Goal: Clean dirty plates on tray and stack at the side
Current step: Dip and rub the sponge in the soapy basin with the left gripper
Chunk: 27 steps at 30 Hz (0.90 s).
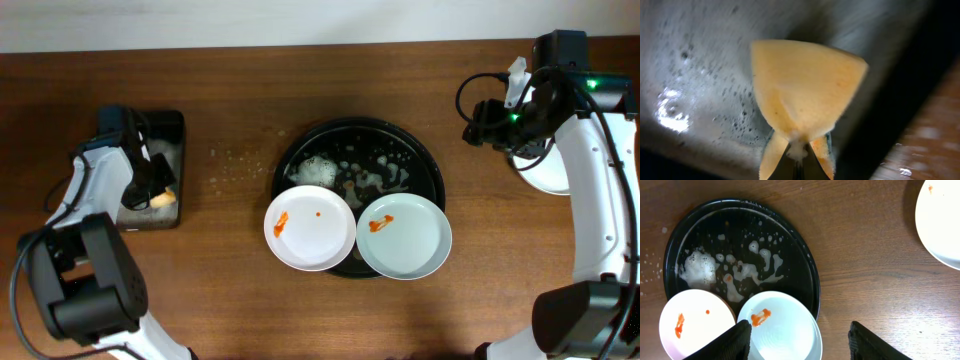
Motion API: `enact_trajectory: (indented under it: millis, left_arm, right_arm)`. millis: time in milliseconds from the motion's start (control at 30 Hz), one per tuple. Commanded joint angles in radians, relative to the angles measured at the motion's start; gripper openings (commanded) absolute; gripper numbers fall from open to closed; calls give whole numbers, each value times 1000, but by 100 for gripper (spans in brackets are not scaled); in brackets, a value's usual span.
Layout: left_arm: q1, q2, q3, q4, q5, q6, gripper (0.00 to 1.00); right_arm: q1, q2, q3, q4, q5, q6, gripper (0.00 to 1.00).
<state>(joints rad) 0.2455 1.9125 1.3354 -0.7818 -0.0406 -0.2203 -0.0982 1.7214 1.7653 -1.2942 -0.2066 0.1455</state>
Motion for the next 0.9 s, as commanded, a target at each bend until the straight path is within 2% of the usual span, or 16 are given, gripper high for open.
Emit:
enact_trajectory:
  millis: [0, 133, 200, 233, 267, 333, 367, 467, 500, 533, 600, 633, 667, 733, 800, 867]
  left_arm:
    - [20, -103, 18, 37, 166, 17, 0]
    - [90, -99, -48, 126, 255, 17, 1]
    - [140, -99, -82, 154, 256, 17, 22]
    - [172, -99, -93, 152, 255, 16, 63]
    - [202, -99, -94, 138, 255, 16, 72]
    - [266, -111, -94, 116, 327, 16, 69]
    - [282, -124, -94, 115, 412, 17, 65]
    - [248, -150, -94, 116, 461, 80, 53]
    - [209, -150, -94, 117, 426, 125, 42]
    - [165, -149, -94, 117, 345, 146, 39]
    - [75, -149, -94, 116, 105, 151, 7]
    - [44, -146, -94, 117, 32, 151, 4]
    - [-2, -143, -94, 121, -72, 151, 8]
    - [-70, -124, -94, 135, -209, 150, 25]
    - [-126, -71, -94, 165, -280, 150, 27]
    - [-150, -32, -94, 168, -351, 150, 38]
  right_arm:
    - [6, 3, 0, 0, 8, -7, 63]
    - [6, 3, 0, 0, 8, -7, 63]
    - [6, 3, 0, 0, 8, -7, 63]
    - [6, 3, 0, 0, 8, -7, 63]
    - [6, 3, 0, 0, 8, -7, 63]
    - [6, 3, 0, 0, 8, -7, 63]
    - [6, 3, 0, 0, 8, -7, 63]
    - [6, 3, 0, 0, 8, -7, 63]
    - [6, 3, 0, 0, 8, -7, 63]
    - [6, 3, 0, 0, 8, -7, 63]
    - [6, 3, 0, 0, 8, -7, 64]
    - [6, 3, 0, 0, 8, -7, 63]
    - [6, 3, 0, 1, 8, -7, 63]
    - [6, 3, 0, 1, 8, -7, 63]
    - [6, 3, 0, 1, 8, -6, 63]
    - [6, 3, 0, 1, 5, -6, 63]
